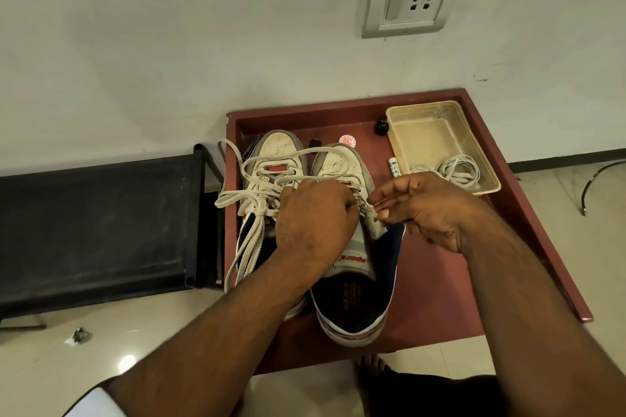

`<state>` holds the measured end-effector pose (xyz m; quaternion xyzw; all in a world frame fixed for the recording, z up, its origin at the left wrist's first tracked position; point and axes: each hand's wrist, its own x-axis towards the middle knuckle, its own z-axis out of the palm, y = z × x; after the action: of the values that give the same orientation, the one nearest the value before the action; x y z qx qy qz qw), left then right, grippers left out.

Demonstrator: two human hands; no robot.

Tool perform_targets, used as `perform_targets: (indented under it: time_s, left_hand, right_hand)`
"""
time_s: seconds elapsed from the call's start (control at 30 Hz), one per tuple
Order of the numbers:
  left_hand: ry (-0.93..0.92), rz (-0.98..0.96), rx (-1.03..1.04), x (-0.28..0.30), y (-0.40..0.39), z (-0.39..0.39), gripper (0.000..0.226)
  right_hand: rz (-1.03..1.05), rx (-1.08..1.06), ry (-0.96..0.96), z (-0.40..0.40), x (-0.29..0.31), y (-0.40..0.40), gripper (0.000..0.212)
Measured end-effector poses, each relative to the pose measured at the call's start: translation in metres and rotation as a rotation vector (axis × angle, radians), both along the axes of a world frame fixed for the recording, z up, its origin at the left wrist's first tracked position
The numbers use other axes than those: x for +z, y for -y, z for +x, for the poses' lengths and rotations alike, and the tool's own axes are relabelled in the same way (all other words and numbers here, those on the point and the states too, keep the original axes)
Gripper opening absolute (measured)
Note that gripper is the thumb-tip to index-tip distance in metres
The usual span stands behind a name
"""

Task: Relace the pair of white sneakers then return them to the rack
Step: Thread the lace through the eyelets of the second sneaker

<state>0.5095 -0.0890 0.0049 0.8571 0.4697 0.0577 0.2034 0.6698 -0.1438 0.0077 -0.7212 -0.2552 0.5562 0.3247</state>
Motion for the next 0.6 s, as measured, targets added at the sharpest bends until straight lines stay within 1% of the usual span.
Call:
perform_targets:
  time_s: [0.1, 0.3, 0.5, 0.6]
  left_hand:
    - [0.016, -0.004, 0.014, 0.0007, -0.0001, -0.0001, 0.024]
    - [0.042, -0.076, 0.039, 0.0026, -0.0006, -0.0004, 0.020]
    - [0.085, -0.086, 0.070, 0.0021, -0.0002, -0.0002, 0.019]
    - [0.058, -0.048, 0.058, 0.0012, 0.0002, 0.0003, 0.020]
  right_hand:
    - [0.007, -0.001, -0.008, 0.0006, 0.0011, 0.0007, 0.029]
    - [0.025, -0.014, -0.038, 0.0001, 0.0019, 0.0025, 0.027]
    - [0.021, -0.024, -0.055, 0.0012, 0.0030, 0.0030, 0.027]
    - [0.022, -0.018, -0.049, 0.0018, 0.0029, 0.0025, 0.027]
